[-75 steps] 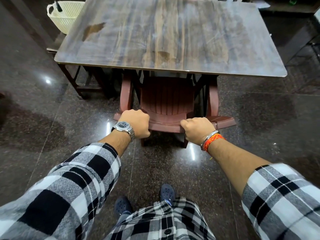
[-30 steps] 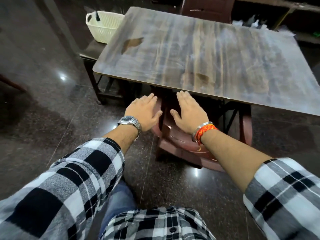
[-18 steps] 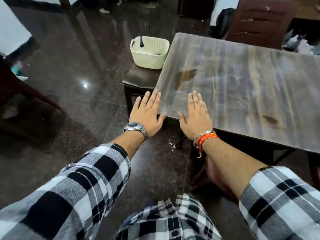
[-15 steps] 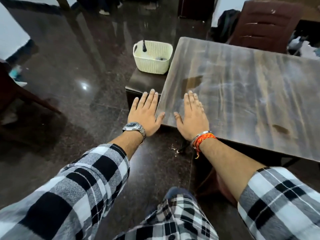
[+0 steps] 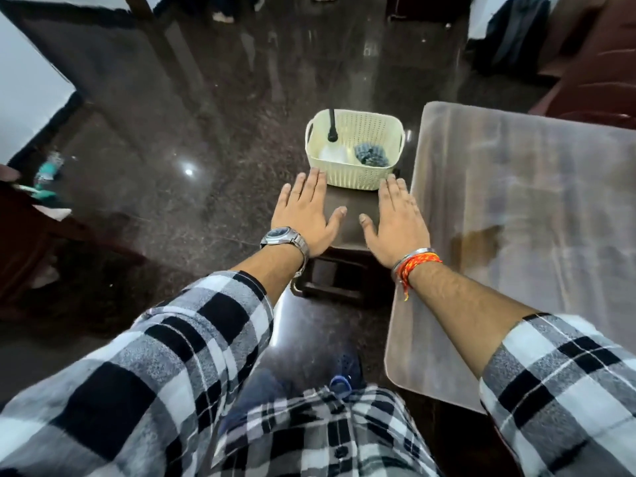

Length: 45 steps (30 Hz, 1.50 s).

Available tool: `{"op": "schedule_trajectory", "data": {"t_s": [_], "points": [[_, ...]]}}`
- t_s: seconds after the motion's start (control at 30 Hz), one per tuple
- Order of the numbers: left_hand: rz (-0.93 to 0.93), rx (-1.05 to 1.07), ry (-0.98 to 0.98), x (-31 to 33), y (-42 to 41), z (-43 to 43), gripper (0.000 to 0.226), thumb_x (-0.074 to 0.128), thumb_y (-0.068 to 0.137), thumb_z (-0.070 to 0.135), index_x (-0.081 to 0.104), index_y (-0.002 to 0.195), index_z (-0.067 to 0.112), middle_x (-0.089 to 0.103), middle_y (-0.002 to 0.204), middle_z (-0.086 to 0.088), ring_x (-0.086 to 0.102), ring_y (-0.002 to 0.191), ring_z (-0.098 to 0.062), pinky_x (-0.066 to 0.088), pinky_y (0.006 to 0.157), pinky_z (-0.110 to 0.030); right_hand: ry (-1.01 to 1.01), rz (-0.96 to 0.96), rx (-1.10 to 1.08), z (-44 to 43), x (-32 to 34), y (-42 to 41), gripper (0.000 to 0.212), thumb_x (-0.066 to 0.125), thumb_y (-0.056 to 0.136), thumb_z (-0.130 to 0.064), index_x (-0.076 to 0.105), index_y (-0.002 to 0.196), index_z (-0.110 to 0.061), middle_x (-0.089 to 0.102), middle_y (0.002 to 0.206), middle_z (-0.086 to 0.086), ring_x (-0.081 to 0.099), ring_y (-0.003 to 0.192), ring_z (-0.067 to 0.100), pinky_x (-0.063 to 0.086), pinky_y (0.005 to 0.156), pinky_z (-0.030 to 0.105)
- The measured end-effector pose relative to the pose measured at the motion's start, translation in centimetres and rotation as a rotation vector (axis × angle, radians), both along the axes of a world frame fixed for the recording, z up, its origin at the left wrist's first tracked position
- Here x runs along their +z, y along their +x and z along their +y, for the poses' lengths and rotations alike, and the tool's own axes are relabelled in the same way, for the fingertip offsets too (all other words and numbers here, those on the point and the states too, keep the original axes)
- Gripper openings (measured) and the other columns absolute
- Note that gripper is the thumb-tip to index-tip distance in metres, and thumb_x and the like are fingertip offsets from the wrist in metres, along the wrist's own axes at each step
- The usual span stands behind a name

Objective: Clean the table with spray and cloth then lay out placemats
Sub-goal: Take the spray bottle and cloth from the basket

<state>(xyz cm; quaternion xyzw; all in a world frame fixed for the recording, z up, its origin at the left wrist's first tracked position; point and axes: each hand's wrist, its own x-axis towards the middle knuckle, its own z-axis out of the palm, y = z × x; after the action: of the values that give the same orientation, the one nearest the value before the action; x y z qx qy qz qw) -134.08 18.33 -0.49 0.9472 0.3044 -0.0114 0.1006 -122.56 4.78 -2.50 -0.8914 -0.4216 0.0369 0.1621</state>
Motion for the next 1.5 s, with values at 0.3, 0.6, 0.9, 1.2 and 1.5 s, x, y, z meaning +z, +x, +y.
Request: {"op": "schedule_trajectory", "data": {"t_s": [0.3,0.6,0.9,1.2,1.5], "points": [[0.056,-0.116,-0.242,-5.6,10.3,13.2,0.082,0.035,0.103,0.052,0.001,0.159,0.003,-0.002,0.169,-0.014,0.007,0.156,-0.028,0.008,0.125,-0.04,-0.046,0.092,-0.136,12.1,-4.8,7.5,0.061,0.045,0.094,-0.034,0.028,0.146,-0.008,0.011,0.158,0.015,0.014,0.145,0.03,0.012,0.118,0.038],[0.075,-0.08,-0.504,-11.5,21.2,23.8,0.095,0.056,0.097,0.042,-0.002,0.158,-0.002,-0.002,0.168,-0.019,0.01,0.155,-0.033,0.015,0.124,-0.036,-0.099,0.223,-0.317,22.4,-8.6,15.1,0.059,0.051,0.092,-0.033,0.033,0.144,-0.012,0.011,0.159,0.012,0.017,0.143,0.031,0.019,0.117,0.041],[0.017,0.076,-0.608,-18.0,28.5,25.7,0.102,0.071,0.089,0.03,0.002,0.158,0.0,0.008,0.169,-0.015,0.025,0.151,-0.033,0.021,0.122,-0.033,-0.41,0.386,-0.268,28.0,-16.2,25.1,0.061,0.06,0.087,-0.026,0.037,0.144,-0.019,0.0,0.159,0.013,0.012,0.144,0.035,0.014,0.119,0.04],[-0.262,0.225,-0.745,-20.1,29.8,25.4,0.062,0.068,0.091,0.035,0.044,0.139,0.006,0.061,0.126,-0.022,0.061,0.112,-0.036,0.051,0.098,-0.046,-0.675,0.565,-0.283,27.3,-21.6,28.2,0.065,0.053,0.084,-0.033,0.034,0.144,-0.016,0.022,0.155,0.016,0.025,0.14,0.033,0.019,0.116,0.04],[-0.502,0.178,-0.663,-13.2,29.8,21.7,0.02,0.061,0.092,0.023,0.043,0.091,0.013,0.054,0.09,-0.019,0.05,0.078,-0.027,0.034,0.069,-0.025,0.176,0.39,-0.589,23.8,-15.0,27.8,0.01,0.059,0.075,-0.009,0.063,0.082,-0.015,0.067,0.091,0.01,0.061,0.088,0.03,0.049,0.079,0.032]]}}
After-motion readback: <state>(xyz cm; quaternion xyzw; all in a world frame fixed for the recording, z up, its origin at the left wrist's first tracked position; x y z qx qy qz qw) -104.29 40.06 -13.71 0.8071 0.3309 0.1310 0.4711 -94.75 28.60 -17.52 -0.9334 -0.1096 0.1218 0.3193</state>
